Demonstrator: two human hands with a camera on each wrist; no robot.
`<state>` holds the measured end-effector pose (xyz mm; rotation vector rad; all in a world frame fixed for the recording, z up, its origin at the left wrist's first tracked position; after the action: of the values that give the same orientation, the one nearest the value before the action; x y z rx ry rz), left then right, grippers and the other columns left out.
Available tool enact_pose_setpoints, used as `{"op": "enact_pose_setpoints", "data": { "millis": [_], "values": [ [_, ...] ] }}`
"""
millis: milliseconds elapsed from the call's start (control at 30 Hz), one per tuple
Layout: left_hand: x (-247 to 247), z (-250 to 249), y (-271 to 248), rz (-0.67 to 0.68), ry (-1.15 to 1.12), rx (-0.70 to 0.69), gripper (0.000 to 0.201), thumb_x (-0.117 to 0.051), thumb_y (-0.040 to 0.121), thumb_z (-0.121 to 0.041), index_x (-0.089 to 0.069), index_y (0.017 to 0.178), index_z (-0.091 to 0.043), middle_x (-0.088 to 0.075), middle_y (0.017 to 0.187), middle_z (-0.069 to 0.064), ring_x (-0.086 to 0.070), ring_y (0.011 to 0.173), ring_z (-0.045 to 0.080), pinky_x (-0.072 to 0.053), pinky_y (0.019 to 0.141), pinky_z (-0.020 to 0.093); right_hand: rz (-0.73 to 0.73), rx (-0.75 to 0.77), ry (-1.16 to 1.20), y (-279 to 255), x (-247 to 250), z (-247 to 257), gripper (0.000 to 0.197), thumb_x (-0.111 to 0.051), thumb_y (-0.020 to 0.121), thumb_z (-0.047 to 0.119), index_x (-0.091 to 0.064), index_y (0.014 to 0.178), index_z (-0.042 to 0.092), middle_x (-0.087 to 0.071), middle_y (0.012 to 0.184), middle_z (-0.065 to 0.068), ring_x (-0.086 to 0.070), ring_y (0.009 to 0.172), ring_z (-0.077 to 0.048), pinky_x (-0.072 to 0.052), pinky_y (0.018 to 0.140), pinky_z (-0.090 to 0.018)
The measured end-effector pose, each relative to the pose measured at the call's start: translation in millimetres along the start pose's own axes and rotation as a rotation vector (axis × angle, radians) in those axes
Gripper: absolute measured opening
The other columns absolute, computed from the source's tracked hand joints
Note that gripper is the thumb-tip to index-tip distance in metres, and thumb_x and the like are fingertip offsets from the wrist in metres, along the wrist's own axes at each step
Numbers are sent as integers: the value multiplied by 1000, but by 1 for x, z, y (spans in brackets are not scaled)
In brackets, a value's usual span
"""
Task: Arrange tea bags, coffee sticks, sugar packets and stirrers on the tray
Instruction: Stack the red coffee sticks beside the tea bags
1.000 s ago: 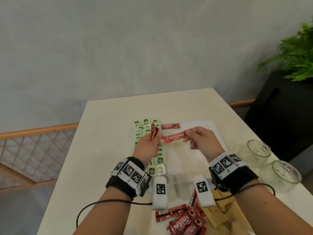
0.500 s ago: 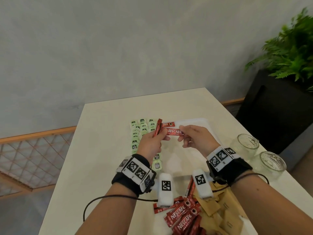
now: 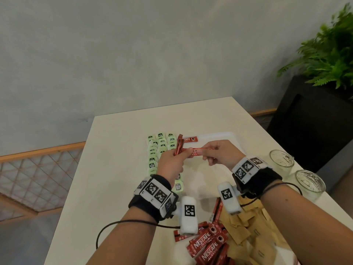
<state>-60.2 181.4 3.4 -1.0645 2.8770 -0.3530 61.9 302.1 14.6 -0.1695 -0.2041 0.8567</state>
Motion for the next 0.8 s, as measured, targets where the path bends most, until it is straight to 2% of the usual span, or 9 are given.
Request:
{"op": "enact_pose_setpoints", "data": {
  "millis": [67,133,233,333,433,533,633,733,800],
  "values": [
    [2,4,4,-12,-10,14,21,-71,88,-30,-75,89,-9,-44,65,1,-31,48,9,-30,49,23,-25,-29,68,4,7,-6,24,-76,80,14,-71,96,-4,-65,69,-9,-51,50,-12,-51,55,-22],
    [1,5,7,-17,-1,13,21,-71,88,-29,-75,89,-8,-40,60,-3,-31,48,10,-30,49,23,-32,-45,83,8,10,-10,25,-76,80,13,-71,97,-5,-68,70,-10,-55,50,-12,-53,55,-23],
    [-1,6,14,-19,-7,15,20,-71,89,-27,-75,88,-8,-38,49,-11,-30,45,9,-29,47,22,-56,-62,128,14,13,-13,18,-75,80,9,-69,91,-4,-70,69,-11,-61,50,-13,-56,55,-24],
    [1,2,20,-15,13,20,16,-69,91,-24,-74,89,-8,-41,45,-15,-32,46,7,-31,46,19,-24,-78,170,23,13,-13,9,-68,85,5,-67,90,-3,-72,73,-15,-68,57,-16,-58,57,-26],
    [13,-3,29,-33,83,37,14,-60,96,-24,-67,88,-15,-45,59,-9,-38,52,8,-38,50,19,-21,-102,180,39,19,-18,9,-59,92,2,-65,95,-5,-72,81,-19,-72,64,-19,-61,61,-29],
    [34,-6,46,-110,50,93,15,-52,98,-24,-59,99,-12,-52,83,1,-39,57,10,-38,52,22,-144,-141,74,63,38,-33,15,-57,94,2,-66,102,-7,-71,81,-16,-70,61,-18,-59,57,-27],
    [48,-9,55,-166,-74,148,16,-47,99,-16,-58,109,-9,-56,85,1,-38,54,9,-34,44,19,-275,-238,-66,87,51,-52,14,-64,90,4,-69,100,-4,-67,74,-11,-63,60,-19,-60,54,-29],
    [52,-8,57,-145,-47,119,22,-42,101,-11,-60,113,-9,-57,87,1,-40,59,8,-36,48,20,-313,-318,-118,104,47,-63,10,-69,87,5,-70,93,-2,-65,69,-12,-58,54,-21,-60,55,-31],
    [52,-7,57,-131,-25,105,23,-42,101,-10,-62,112,-10,-59,87,1,-40,58,8,-37,51,21,-317,-340,-128,113,41,-66,9,-70,86,5,-69,91,-3,-64,69,-15,-57,54,-23,-60,62,-36]
  ]
}}
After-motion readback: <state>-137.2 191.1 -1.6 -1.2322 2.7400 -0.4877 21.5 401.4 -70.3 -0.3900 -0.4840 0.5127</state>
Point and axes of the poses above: each hand's wrist, its own y-axis towards the middle knuckle, its own x-axis out of the back of the hand, z = x × y, the point moved 6 cm from there along y, towards the middle knuckle
